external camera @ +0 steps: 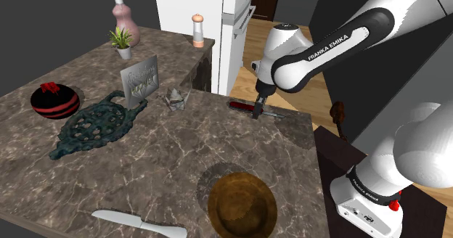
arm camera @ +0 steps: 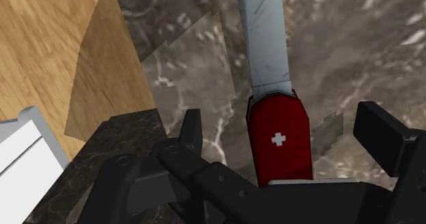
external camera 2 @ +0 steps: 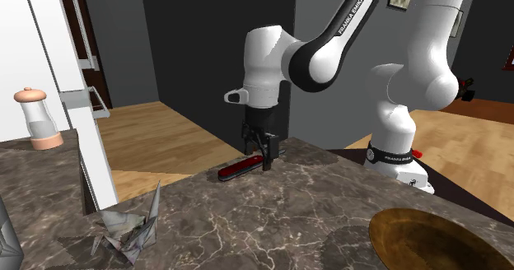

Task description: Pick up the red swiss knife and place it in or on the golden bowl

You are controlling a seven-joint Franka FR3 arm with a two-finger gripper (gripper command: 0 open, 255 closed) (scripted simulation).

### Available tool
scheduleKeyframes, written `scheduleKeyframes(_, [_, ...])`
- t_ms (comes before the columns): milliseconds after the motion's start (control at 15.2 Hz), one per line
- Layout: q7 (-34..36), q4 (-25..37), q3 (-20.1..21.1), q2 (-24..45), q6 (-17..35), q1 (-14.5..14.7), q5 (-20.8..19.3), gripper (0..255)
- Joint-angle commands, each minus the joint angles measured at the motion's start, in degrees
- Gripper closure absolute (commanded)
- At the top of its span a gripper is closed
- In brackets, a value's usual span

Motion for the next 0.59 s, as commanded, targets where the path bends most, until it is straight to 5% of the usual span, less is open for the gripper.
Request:
scheduleKeyframes(0, [0.0, -0.01, 0.0, 0.02, 0.03, 0.0, 0.0, 0])
scheduleKeyframes(66, [0.0, 0.0, 0.0, 0.01, 0.01, 0.0, 0.0, 0])
scheduleKeyframes(132, [0.0, 0.0, 0.0, 0.01, 0.01, 0.0, 0.0, 255])
scheduleKeyframes(528, [-0.08, -0.06, -0.05, 0.11, 0.16, -0.04, -0.02, 255])
